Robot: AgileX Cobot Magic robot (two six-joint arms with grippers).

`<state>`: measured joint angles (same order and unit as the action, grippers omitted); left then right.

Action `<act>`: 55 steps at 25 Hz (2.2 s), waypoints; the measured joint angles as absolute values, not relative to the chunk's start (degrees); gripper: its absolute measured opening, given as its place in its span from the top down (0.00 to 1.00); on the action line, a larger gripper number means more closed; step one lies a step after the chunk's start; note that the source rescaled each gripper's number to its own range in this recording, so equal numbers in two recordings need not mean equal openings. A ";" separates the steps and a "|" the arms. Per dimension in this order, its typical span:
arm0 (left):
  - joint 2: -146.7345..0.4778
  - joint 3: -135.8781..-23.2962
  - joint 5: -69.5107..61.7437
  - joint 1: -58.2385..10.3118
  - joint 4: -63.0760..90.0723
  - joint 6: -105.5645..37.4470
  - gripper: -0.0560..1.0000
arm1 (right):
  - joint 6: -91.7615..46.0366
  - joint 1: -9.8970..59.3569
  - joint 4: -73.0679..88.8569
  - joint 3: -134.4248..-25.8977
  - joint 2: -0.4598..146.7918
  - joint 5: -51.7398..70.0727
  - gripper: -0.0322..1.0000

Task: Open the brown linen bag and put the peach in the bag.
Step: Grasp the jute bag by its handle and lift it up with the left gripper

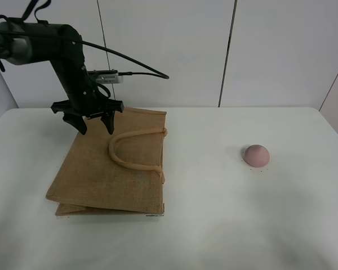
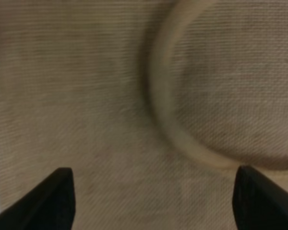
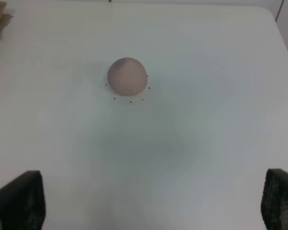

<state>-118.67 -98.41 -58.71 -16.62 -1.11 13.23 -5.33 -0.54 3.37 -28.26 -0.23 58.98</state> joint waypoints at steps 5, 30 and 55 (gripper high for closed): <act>-123.78 -102.76 -58.09 -18.23 0.00 13.40 0.01 | -5.33 -0.54 3.37 -28.26 -0.23 58.98 0.00; -132.95 -105.45 -57.10 -18.23 -1.22 13.83 0.01 | -5.33 -0.54 3.37 -28.26 -0.23 58.98 0.00; -136.62 -105.52 -54.43 -18.23 -2.89 13.66 0.50 | -5.33 -0.54 3.37 -28.26 -0.23 58.98 0.00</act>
